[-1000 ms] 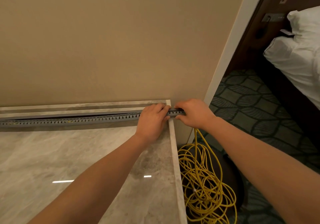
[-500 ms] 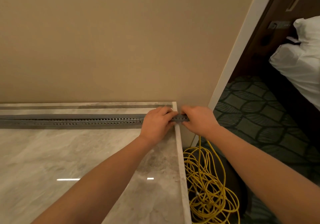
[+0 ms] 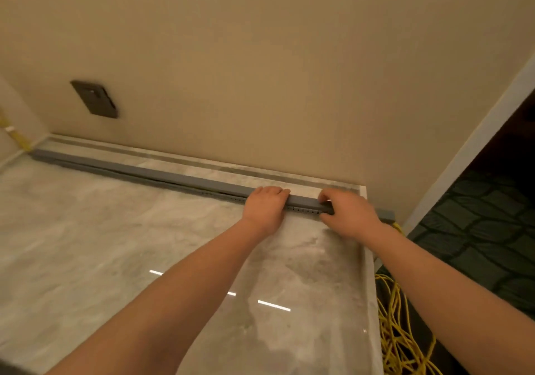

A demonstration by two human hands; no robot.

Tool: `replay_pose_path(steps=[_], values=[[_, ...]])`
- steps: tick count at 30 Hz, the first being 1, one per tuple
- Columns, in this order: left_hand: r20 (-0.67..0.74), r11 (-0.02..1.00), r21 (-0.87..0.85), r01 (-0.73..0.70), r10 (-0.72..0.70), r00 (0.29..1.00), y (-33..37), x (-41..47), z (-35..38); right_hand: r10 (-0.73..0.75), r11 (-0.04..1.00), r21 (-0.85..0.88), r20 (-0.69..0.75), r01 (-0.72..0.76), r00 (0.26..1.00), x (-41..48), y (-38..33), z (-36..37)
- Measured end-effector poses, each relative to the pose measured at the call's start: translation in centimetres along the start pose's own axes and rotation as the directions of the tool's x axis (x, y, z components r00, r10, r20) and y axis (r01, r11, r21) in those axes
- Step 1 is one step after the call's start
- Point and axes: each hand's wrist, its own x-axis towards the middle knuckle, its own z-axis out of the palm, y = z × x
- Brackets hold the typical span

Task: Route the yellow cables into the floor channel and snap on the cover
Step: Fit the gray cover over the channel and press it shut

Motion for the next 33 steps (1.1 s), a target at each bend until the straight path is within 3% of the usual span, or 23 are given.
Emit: replay_pose_path(steps=[11, 17, 22, 29, 33], values=[[0.008, 0.99, -0.025, 0.139, -0.138, 0.99, -15.6, -3.9, -0.9, -0.064, 0.998, 0.009, 0.095, 0.063, 0.993, 7.6, -13.7, 4.0], [0.047, 0.99, 0.095, 0.106, -0.11, 0.993, -27.7, -5.1, -1.5, 0.052, 0.997, -0.065, 0.054, -0.049, 0.997, 11.3, -19.8, 6.8], [0.101, 0.973, 0.217, 0.075, -0.099, 0.99, -36.3, -5.7, -2.4, 0.058, 0.998, -0.033, 0.022, -0.057, 0.998, 13.9, -24.6, 9.1], [0.144, 0.972, 0.226, 0.061, -0.095, 0.985, -42.5, -5.6, -2.5, 0.034, 0.999, -0.038, 0.009, -0.034, 0.999, 15.7, -27.9, 11.1], [0.148, 0.968, 0.251, -0.017, -0.021, 0.989, -43.9, -5.0, -3.0, 0.028, 0.997, -0.072, -0.003, -0.028, 1.0, 16.0, -28.0, 11.1]])
